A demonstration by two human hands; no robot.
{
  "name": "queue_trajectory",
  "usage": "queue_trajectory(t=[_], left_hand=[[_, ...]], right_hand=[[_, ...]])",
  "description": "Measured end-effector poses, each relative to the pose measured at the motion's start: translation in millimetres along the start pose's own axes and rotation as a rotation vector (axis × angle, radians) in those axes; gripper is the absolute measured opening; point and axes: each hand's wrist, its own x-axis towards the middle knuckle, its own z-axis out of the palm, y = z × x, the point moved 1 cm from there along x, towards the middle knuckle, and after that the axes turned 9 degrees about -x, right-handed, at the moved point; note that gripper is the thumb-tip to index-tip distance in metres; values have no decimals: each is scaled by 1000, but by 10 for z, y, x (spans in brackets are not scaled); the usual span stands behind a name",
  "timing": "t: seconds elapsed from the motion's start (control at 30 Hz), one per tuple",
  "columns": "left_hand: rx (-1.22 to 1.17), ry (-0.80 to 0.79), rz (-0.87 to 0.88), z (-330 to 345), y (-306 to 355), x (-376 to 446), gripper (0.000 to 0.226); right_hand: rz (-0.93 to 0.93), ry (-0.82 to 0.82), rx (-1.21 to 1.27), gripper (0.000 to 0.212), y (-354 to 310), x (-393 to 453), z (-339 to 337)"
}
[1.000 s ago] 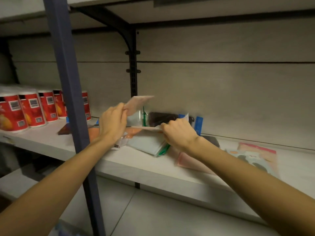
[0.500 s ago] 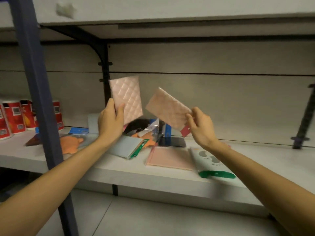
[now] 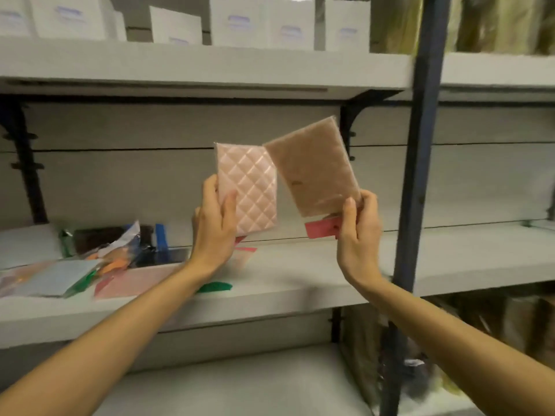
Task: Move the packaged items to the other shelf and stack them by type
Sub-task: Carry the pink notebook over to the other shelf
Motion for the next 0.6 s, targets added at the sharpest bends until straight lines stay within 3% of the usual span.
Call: queue_trajectory(t=[0.2, 0.37, 0.6], left_hand=[[-220, -127, -31, 1512, 574, -494, 27], [-408, -271, -192, 2663, 865, -805, 22], [-313, -433, -489, 4142, 705, -1075, 28]], right_hand=[[52, 102, -138, 22, 553, 126, -1378], [200, 150, -162, 25, 988, 210, -2330], [364, 82, -270, 18, 1787, 288, -3159]])
